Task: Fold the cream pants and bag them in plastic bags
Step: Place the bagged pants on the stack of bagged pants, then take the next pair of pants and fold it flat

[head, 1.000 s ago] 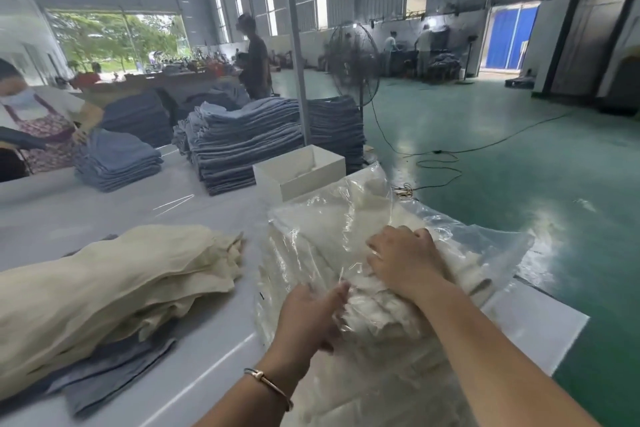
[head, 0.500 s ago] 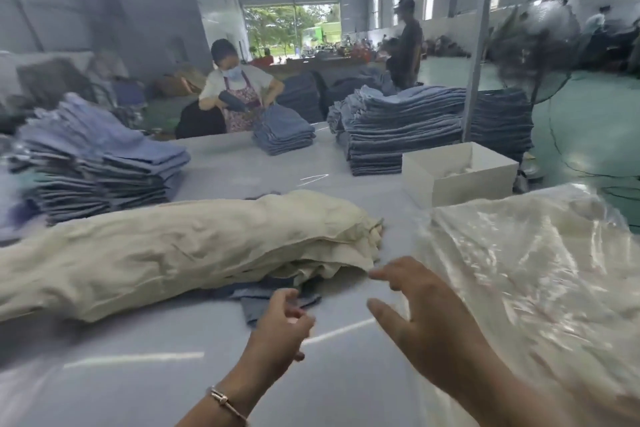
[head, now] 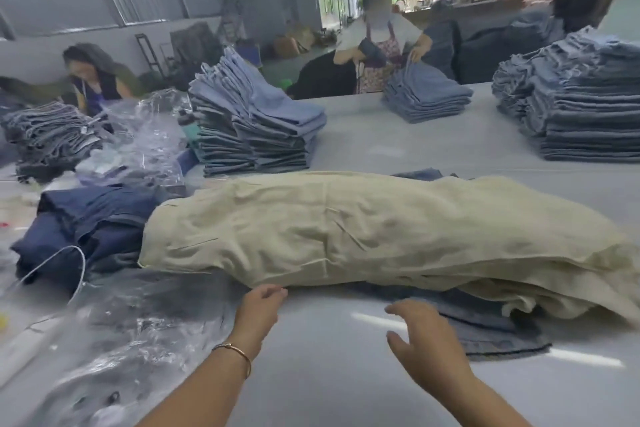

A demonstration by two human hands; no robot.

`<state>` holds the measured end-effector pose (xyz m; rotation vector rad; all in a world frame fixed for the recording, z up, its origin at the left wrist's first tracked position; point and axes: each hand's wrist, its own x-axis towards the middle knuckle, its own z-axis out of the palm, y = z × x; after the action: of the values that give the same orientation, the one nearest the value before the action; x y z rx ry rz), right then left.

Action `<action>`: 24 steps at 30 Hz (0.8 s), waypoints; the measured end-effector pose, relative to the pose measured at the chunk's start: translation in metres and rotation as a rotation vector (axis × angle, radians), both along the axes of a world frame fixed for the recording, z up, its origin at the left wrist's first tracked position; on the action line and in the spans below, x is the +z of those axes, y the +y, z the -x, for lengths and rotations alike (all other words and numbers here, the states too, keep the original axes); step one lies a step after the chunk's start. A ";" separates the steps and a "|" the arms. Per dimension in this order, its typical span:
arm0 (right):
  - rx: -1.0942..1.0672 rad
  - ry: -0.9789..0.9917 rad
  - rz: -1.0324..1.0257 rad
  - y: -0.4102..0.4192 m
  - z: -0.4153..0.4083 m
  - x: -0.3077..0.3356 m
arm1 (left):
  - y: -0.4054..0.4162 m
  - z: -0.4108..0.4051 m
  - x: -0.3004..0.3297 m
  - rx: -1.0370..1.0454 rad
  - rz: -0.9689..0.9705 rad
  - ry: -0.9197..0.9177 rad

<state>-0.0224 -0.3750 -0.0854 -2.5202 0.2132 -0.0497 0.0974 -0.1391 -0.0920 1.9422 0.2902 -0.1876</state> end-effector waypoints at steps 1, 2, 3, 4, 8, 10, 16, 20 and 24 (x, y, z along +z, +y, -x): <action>-0.058 0.047 -0.118 0.009 -0.019 -0.008 | 0.007 -0.016 -0.007 0.078 0.139 0.060; -0.136 0.109 -0.284 0.019 -0.036 -0.016 | 0.014 -0.030 -0.017 0.140 0.259 0.104; -0.227 0.170 -0.470 0.027 -0.051 -0.023 | 0.019 -0.042 -0.024 0.192 0.350 0.132; -0.320 0.217 -0.634 0.034 -0.062 -0.029 | 0.024 -0.053 -0.032 0.246 0.430 0.144; -0.420 0.312 -0.753 0.051 -0.085 -0.051 | 0.030 -0.093 -0.040 0.469 0.635 0.186; -0.453 0.333 -0.798 0.053 -0.090 -0.051 | 0.025 -0.109 -0.030 0.486 0.740 0.219; -0.579 0.292 -1.468 0.052 -0.099 -0.040 | 0.032 -0.104 0.038 0.318 0.879 0.248; -0.480 0.182 -1.964 0.055 -0.090 -0.021 | 0.044 -0.035 0.059 0.101 0.748 0.046; -0.516 0.061 -2.046 0.061 -0.065 0.011 | 0.062 0.059 0.044 -0.024 0.585 0.057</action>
<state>0.0426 -0.3136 -0.0748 -0.4024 0.5401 0.0379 0.0385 -0.0766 -0.0478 1.3625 0.2180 -0.3066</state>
